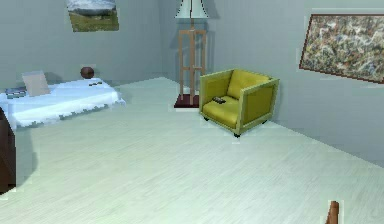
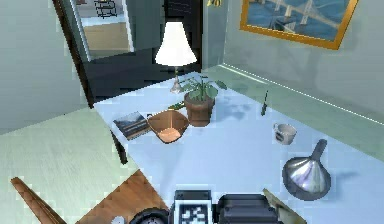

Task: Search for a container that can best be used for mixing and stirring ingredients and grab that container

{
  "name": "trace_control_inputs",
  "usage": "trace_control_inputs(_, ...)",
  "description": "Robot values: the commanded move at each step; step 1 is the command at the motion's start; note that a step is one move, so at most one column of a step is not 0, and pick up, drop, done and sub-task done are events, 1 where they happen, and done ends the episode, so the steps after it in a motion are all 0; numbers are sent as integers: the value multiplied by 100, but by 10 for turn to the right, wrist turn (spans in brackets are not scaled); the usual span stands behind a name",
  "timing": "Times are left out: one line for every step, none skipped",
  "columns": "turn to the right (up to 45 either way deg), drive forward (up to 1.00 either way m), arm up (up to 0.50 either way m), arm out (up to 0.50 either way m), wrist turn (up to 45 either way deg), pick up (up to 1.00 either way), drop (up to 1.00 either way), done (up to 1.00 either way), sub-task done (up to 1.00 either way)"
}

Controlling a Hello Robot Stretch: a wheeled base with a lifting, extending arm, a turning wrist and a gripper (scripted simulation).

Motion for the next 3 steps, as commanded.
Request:
trace_control_inputs(0,0,0,50,0,0,0,0,0)
trace_control_inputs(0,0,0,0,450,0,0,0,0)
trace_control_inputs(0,0,0,0,450,0,0,0,0)
